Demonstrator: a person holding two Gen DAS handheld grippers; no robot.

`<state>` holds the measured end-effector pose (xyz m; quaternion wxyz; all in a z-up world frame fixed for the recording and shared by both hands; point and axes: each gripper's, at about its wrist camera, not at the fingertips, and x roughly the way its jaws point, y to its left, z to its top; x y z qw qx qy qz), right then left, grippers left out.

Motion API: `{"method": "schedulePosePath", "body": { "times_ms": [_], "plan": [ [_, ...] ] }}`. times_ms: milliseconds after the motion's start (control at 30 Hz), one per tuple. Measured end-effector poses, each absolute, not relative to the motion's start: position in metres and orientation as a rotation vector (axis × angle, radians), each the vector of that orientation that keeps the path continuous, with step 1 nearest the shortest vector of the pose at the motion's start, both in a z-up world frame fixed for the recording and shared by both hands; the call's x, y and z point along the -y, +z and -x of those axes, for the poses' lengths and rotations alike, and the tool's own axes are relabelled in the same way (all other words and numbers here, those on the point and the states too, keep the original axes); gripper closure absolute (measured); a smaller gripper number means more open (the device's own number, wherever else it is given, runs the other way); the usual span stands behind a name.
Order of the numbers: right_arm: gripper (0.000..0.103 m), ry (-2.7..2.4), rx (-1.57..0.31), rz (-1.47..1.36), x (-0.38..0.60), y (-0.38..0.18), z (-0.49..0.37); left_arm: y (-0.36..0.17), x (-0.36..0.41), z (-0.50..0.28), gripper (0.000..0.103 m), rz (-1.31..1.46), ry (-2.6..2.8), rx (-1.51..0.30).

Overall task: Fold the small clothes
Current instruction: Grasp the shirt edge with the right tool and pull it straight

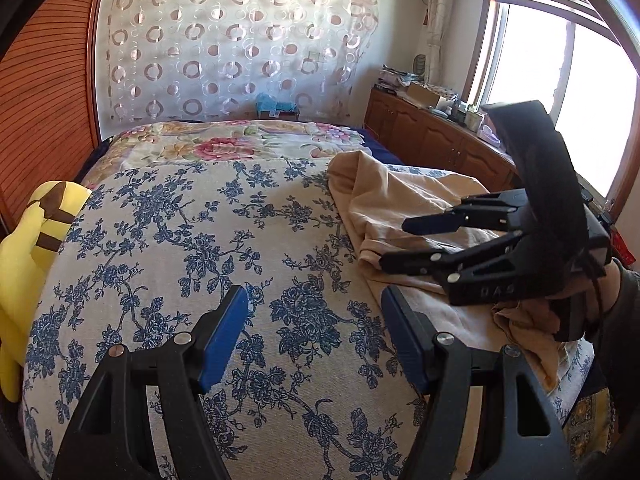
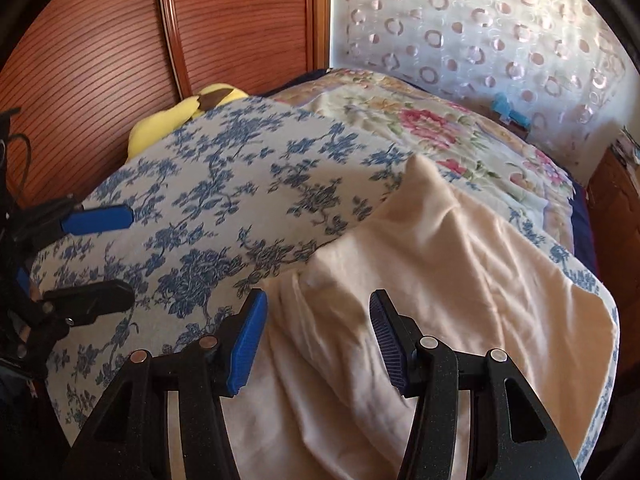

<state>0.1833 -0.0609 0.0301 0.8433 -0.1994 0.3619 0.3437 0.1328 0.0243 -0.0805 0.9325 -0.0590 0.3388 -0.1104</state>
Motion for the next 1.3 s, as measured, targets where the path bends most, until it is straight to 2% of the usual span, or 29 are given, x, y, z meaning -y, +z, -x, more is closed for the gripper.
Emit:
{"method": "schedulePosePath", "body": {
  "times_ms": [233,267,333,400,433,733,967,1000,1033,1233,1267,1300],
  "plan": [
    [0.049,0.688,-0.791,0.489,0.061,0.023,-0.189,-0.081,-0.024,-0.134,0.033,0.115,-0.226,-0.697],
    [0.054,0.688,-0.789,0.49,0.059,0.023,-0.191,-0.081,-0.024,-0.134,0.033,0.113,-0.228,-0.697],
    [0.085,0.682,-0.776,0.489,0.062,0.027,-0.193,-0.081,-0.023,-0.134,0.033,0.11,-0.229,-0.698],
    [0.093,0.695,-0.771,0.453,0.069,0.033,-0.194,-0.081,-0.022,-0.133,0.033,0.108,-0.229,-0.698],
    [0.094,0.687,-0.753,0.443,0.074,0.038,-0.194,-0.082,-0.022,-0.133,0.033,0.108,-0.227,-0.698],
    [0.095,0.54,-0.616,0.216,0.165,0.1,-0.214,-0.084,-0.016,-0.133,0.033,0.106,-0.247,-0.707],
    [0.094,0.173,-0.648,0.143,0.24,0.103,-0.27,-0.086,-0.006,-0.132,0.033,0.093,-0.271,-0.717],
    [0.087,0.123,-0.667,0.128,0.251,0.1,-0.276,-0.087,-0.004,-0.131,0.033,0.089,-0.274,-0.718],
    [0.085,0.094,-0.677,0.11,0.256,0.098,-0.276,-0.087,-0.003,-0.131,0.033,0.085,-0.276,-0.72],
    [0.084,0.204,-0.66,0.113,0.245,0.093,-0.231,-0.087,0.004,-0.129,0.033,0.078,-0.291,-0.724],
    [0.082,0.232,-0.658,0.12,0.244,0.092,-0.223,-0.087,0.004,-0.129,0.033,0.077,-0.291,-0.724],
    [0.073,0.263,-0.657,0.128,0.238,0.09,-0.211,-0.087,0.005,-0.129,0.033,0.078,-0.293,-0.724]
  ]
}}
